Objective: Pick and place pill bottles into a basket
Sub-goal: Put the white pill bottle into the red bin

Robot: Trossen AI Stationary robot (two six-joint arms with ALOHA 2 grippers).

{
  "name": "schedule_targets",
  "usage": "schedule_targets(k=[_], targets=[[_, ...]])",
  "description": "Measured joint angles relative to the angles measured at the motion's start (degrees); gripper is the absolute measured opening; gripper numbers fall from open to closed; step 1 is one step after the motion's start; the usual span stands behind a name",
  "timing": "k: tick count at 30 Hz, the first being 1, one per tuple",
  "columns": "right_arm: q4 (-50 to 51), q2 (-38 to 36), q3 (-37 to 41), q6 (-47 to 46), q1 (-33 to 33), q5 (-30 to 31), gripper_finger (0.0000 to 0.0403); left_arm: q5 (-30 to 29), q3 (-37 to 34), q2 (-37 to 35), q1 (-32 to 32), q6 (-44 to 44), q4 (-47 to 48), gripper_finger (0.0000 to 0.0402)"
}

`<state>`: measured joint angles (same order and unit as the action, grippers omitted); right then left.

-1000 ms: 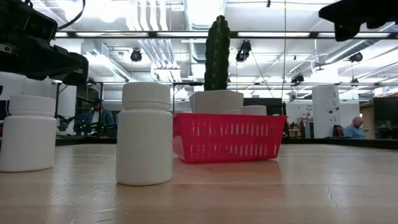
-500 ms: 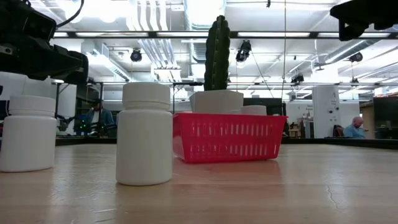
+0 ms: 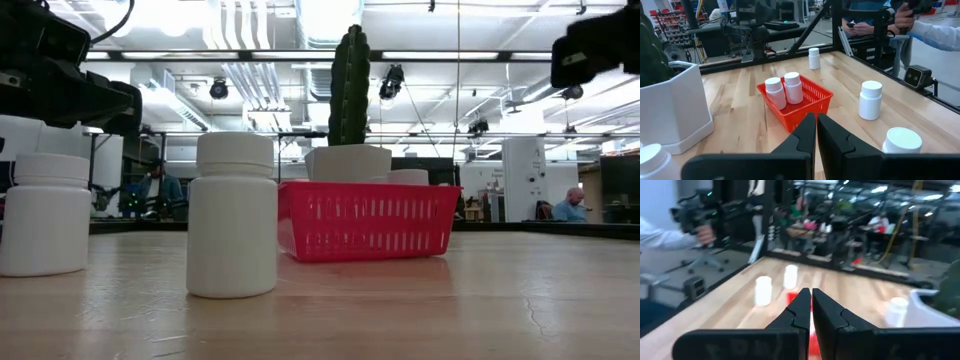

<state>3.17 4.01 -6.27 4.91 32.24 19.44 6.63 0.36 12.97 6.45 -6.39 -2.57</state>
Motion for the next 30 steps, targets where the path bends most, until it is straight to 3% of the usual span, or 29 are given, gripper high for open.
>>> schedule_targets(k=[7,19,27,30], targets=[[4.27,-0.06,1.06,-5.19,-0.01,0.0,0.0008,-0.02,0.0,-0.02,-0.01,0.01,-0.01,0.0],[5.05,0.61,2.3,-4.97,-0.41,2.15,0.0008,-0.34,0.0,-0.01,0.01,0.25,-0.09,0.0],[5.08,0.7,2.3,-7.51,-0.43,2.17,0.0008,-7.64,0.87,0.01,-0.01,1.55,0.06,0.0002],[5.08,0.96,2.28,-7.9,-0.43,2.18,0.0008,-9.06,1.39,0.21,-0.01,1.53,-0.2,0.0019]])
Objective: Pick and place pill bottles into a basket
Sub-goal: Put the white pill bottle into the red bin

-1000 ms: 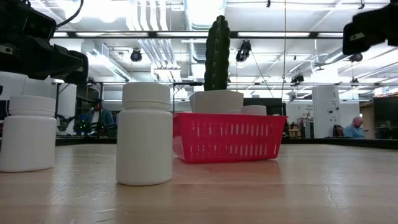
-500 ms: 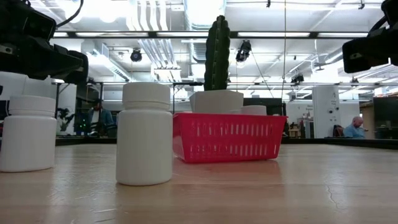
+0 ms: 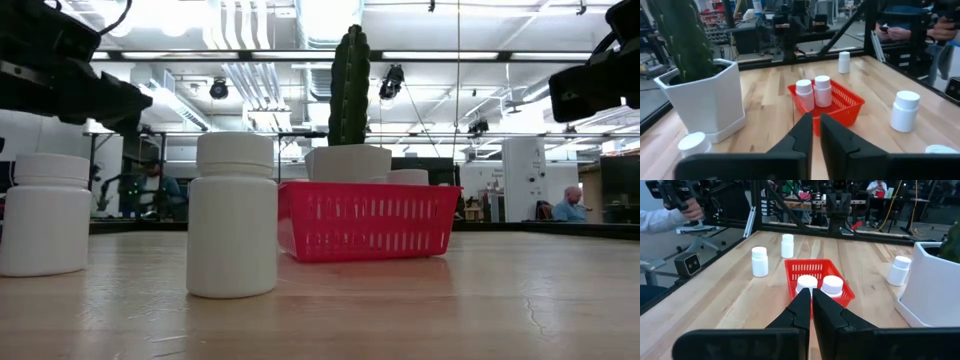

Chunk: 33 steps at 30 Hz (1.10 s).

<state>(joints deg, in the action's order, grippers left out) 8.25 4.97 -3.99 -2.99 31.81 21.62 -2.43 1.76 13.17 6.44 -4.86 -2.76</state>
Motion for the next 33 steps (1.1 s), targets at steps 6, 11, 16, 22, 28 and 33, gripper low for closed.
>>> schedule_targets(k=[6,11,16,22,28,33], targets=[[0.06,1.89,-0.02,-0.51,0.0,0.1,0.0008,-2.28,0.03,1.07,0.02,2.07,0.23,0.0104],[0.04,4.34,-0.07,-4.16,0.07,1.06,0.0008,-6.29,0.11,2.67,0.0,3.48,0.12,0.0192],[0.02,7.24,-0.07,-6.49,0.04,1.06,0.0008,-10.68,0.63,4.49,0.0,3.28,-0.25,0.0254],[0.0,9.19,-0.07,-6.04,0.04,1.07,0.0008,-12.51,3.78,7.72,-0.11,2.54,-0.38,0.0276],[0.0,9.36,-0.07,-6.04,0.04,1.54,0.0009,-12.99,6.81,12.71,-1.03,2.4,-0.32,0.0277],[-0.03,9.36,-0.07,-6.08,0.02,2.54,0.0008,-14.28,8.02,19.16,-1.99,1.11,-3.55,0.0277]])
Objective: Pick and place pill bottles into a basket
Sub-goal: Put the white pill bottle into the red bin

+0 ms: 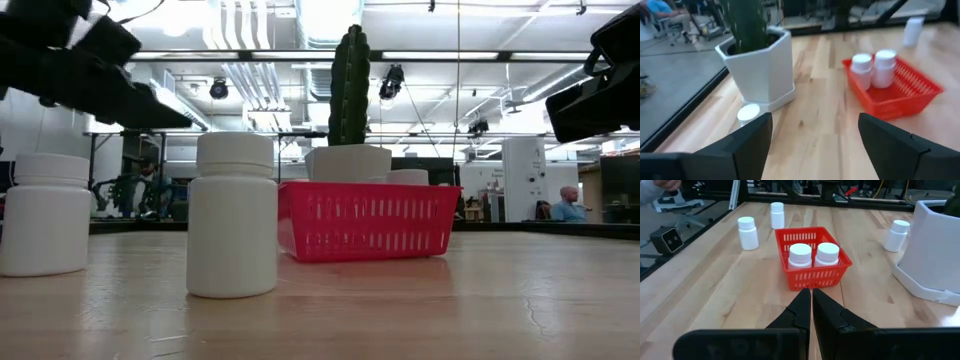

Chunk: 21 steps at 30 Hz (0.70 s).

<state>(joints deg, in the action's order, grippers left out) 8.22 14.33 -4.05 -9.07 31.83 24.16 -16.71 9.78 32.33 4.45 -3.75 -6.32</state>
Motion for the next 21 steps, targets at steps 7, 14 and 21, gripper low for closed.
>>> schedule_targets(k=[7,14,21], targets=[[-0.01,0.02,-0.01,-1.34,0.0,0.0,0.0009,-6.46,0.11,5.72,-0.01,-2.97,-4.02,0.0277],[-0.01,0.0,-0.02,-1.35,0.0,-0.02,0.0009,-7.73,0.05,10.13,-0.36,-2.93,-8.49,0.0277],[-0.01,-0.02,-0.02,-1.45,0.0,-0.03,0.0009,-3.8,3.67,12.24,-5.42,-5.75,-10.41,0.0276]])
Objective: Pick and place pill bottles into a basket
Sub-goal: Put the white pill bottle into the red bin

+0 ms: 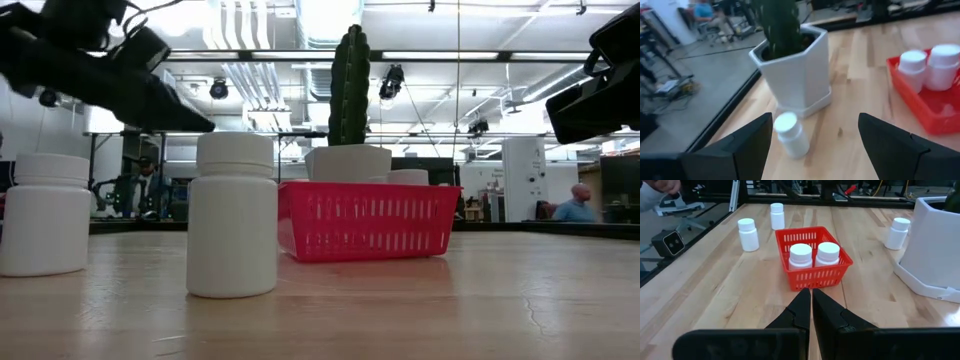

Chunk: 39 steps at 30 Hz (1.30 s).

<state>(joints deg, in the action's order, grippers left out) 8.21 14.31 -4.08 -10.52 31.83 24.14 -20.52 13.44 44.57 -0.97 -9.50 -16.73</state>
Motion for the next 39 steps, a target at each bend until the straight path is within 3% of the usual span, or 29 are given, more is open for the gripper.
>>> schedule_targets(k=[9,17,30,39], targets=[[0.0,0.02,0.0,-0.02,0.02,-0.04,0.0009,19.35,4.16,3.35,-14.94,-0.16,2.78,0.0276],[0.0,-0.02,0.0,-0.02,0.02,-0.06,0.0009,27.91,4.24,10.18,-23.02,-0.51,-0.04,0.0276],[0.0,-0.01,0.0,-0.02,0.02,-0.08,0.0009,30.43,4.38,27.84,-25.69,-3.33,-16.56,0.0276],[0.0,-0.02,0.0,-0.01,0.02,-0.08,0.0009,33.58,4.67,35.23,-27.71,-3.27,-24.7,0.0276]])
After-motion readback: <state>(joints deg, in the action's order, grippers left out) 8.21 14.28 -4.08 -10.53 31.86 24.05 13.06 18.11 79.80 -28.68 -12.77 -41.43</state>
